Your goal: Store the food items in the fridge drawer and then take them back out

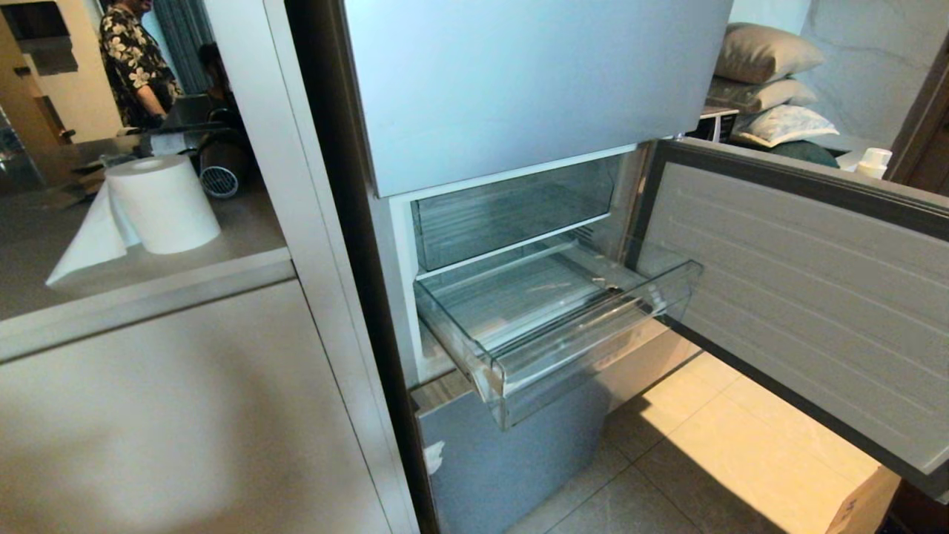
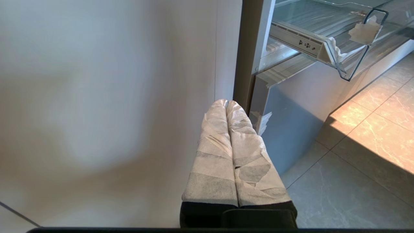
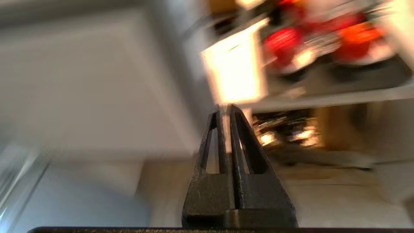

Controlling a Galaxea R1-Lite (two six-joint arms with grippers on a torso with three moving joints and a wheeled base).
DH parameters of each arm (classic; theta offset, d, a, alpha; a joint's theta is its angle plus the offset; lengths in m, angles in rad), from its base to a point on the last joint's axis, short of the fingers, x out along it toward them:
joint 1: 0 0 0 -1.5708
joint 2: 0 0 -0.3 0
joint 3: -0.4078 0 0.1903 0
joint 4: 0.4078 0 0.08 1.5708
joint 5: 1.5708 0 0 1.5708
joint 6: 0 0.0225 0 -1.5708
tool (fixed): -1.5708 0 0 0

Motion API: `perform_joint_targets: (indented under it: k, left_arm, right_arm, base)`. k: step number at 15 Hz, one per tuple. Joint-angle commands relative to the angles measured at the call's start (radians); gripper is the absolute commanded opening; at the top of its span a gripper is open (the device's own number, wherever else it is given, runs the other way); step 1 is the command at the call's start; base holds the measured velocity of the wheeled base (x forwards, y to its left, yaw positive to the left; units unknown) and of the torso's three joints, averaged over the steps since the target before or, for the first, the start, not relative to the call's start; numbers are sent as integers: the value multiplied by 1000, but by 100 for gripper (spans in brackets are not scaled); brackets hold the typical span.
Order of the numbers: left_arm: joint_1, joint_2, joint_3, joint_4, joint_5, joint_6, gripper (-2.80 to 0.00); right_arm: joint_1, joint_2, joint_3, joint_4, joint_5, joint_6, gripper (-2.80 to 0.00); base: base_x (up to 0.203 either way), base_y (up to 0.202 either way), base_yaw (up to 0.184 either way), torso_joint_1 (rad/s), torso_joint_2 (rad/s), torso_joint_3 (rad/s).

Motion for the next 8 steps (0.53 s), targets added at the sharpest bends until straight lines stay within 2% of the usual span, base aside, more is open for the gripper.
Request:
perform_joint_targets:
  k: [1,8]
  left_arm:
    - [0,0,2,0,0,-1,-280]
    - [0,0,2,0,0,-1,-280]
  right_arm:
    - [-167,226,-49,-108,59,1,0]
    - [-332,634,-143,-460,86,-27,0]
  base:
    - [0,0,0,0,0,0]
    - [0,0,0,0,0,0]
